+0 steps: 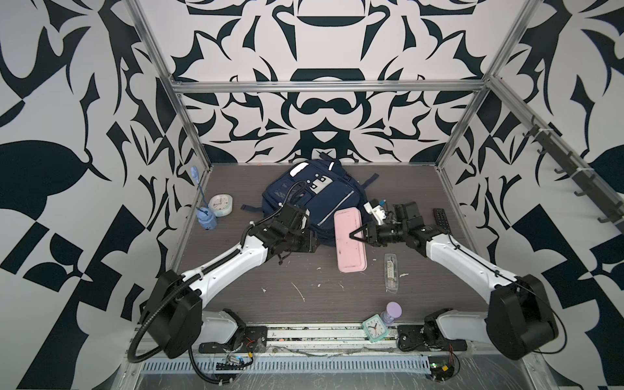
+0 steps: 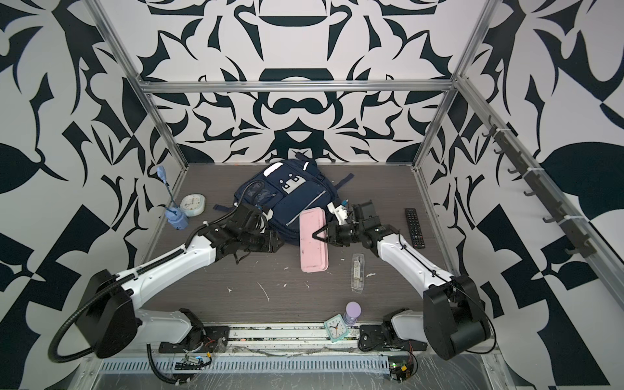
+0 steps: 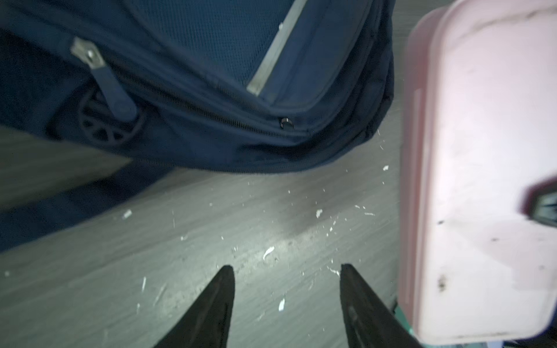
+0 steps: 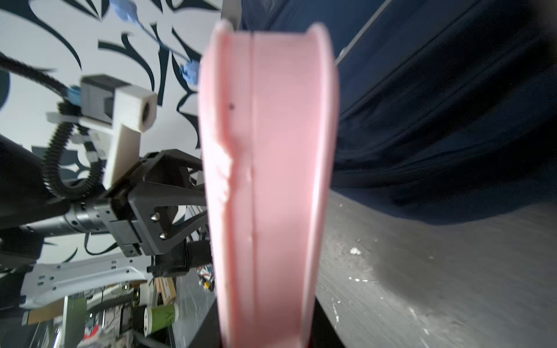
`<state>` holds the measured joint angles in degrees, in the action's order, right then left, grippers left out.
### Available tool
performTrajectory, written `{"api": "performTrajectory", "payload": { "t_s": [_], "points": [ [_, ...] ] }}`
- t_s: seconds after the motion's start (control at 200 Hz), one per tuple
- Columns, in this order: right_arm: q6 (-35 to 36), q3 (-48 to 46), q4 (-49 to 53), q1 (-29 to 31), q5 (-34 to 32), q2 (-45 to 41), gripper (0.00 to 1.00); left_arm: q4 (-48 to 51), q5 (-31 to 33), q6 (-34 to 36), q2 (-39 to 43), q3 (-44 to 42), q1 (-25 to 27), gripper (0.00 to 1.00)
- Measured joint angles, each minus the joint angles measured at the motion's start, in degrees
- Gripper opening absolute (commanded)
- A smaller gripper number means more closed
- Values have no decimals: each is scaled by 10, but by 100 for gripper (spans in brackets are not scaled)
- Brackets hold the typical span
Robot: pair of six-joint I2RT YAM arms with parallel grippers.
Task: Pack the student bag
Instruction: 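Release the case with the left gripper and grasp the backpack's top opening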
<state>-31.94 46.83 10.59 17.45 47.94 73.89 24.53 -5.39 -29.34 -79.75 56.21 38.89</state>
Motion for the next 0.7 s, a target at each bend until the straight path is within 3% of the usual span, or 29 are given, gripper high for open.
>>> {"api": "performTrajectory", "payload": {
  "t_s": [0.415,0.7],
  "points": [
    [-117,-24,-97,-143,10,-8,14,106,121,118,-247,289,33,60],
    [-156,-52,-127,-174,12,-8,15,158,181,183,-333,379,83,60]
  ]
}}
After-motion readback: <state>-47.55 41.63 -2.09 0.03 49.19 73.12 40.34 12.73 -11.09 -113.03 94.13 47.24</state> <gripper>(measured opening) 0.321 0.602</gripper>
